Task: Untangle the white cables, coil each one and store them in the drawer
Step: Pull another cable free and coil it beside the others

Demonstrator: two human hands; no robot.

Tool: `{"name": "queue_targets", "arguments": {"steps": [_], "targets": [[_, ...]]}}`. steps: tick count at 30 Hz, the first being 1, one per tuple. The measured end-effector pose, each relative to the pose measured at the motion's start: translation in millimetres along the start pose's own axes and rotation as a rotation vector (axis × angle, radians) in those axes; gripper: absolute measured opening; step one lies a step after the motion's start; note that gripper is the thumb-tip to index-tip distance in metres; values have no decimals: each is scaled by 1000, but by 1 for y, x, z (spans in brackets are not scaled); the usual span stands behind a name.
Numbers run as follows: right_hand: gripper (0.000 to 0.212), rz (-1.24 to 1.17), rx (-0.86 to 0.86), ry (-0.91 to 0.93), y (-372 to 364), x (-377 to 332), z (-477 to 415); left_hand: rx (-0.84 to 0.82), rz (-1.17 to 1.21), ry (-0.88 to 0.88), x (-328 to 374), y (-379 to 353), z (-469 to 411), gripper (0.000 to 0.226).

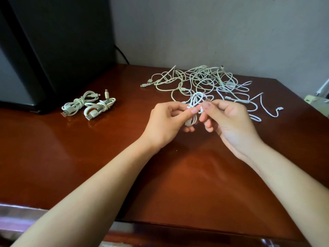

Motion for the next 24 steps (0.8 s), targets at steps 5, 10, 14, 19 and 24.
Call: {"name": "queue_targets", "arguments": {"steps": [5, 10, 14, 19, 24], "targets": [[29, -41, -33, -118, -2, 8, -1, 1, -73, -33, 2, 0, 1, 25], [24, -18, -34, -180, -2, 11, 1, 31, -301, -149, 13, 4, 4, 20], [26, -36, -12, -212, -1, 15, 1, 47, -413, -213, 20, 5, 7, 18], [28, -138, 23, -169, 4, 13, -2, 85, -421, -242, 26, 13, 6, 17], [13, -90, -9, -173, 0, 15, -1, 94, -330, -190, 22, 16, 5, 13]]}}
Point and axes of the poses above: each hand's wrist, its own z-axis away from the middle knuckle, its own y-axis out of the back of the hand, x = y × z, the point moved 8 cm from there along -z, towards the middle knuckle, and after that the axes turned 2 degrees about -x, right-handed, at the moved point
